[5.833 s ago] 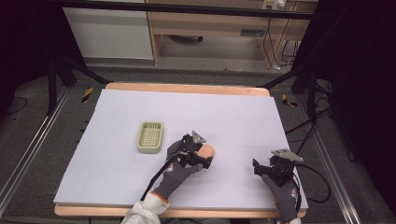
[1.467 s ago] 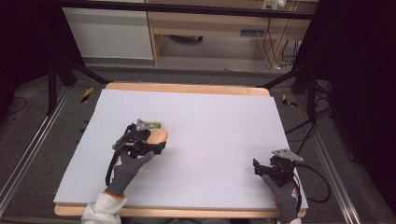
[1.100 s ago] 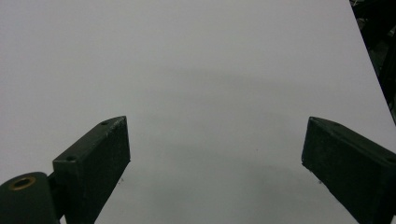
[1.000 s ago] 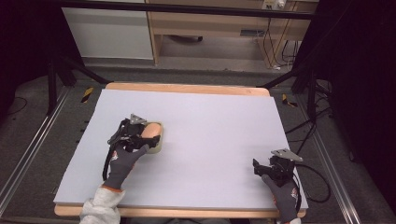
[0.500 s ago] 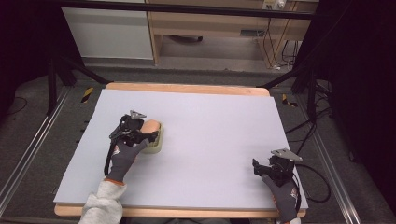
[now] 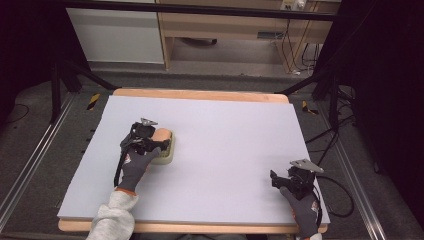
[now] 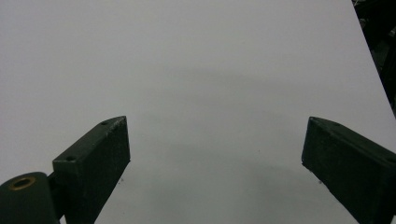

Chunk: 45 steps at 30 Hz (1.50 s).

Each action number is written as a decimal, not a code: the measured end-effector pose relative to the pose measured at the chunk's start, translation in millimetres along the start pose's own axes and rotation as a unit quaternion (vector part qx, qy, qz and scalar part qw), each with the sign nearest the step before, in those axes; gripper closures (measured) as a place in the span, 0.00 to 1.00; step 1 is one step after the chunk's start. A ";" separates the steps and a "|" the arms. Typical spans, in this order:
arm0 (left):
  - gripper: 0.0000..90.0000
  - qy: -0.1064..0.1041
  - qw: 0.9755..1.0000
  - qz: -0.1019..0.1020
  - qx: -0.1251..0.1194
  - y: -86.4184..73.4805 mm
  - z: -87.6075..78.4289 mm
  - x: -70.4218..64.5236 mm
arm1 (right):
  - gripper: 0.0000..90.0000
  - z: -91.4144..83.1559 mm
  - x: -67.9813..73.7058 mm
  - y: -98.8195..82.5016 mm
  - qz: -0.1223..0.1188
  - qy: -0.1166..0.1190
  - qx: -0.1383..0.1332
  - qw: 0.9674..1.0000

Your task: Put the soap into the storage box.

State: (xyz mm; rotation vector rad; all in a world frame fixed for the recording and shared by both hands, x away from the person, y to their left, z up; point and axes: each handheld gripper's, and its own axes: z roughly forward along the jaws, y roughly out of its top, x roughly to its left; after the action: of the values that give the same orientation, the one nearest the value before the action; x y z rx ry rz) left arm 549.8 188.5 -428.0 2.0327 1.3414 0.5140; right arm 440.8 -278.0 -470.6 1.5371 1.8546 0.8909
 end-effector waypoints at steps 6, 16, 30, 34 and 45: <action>0.36 0.001 1.000 -0.004 0.003 -1.7 5.9 1.5 | 0.09 0.3 0.1 -0.1 -0.001 0.000 0.000 1.000; 0.36 0.004 1.000 -0.004 0.016 -8.5 14.4 1.2 | 0.09 0.4 0.0 -0.2 -0.002 -0.001 0.001 1.000; 0.35 0.008 1.000 0.004 0.022 -10.8 18.5 -2.8 | 0.09 0.3 0.2 -0.3 0.000 -0.001 0.001 1.000; 0.35 0.010 1.000 0.002 0.022 -10.9 18.7 -3.5 | 0.09 0.4 0.0 -0.3 -0.004 -0.001 0.000 1.000; 0.27 0.009 1.000 0.002 0.013 -9.6 11.0 -4.8 | 0.09 0.1 -0.2 -0.3 -0.001 -0.002 0.000 1.000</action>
State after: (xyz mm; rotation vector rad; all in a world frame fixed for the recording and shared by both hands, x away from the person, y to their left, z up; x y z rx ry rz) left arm 548.5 183.5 -442.5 2.0572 1.3620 0.5201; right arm 440.8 -278.2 -470.9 1.5349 1.8538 0.8867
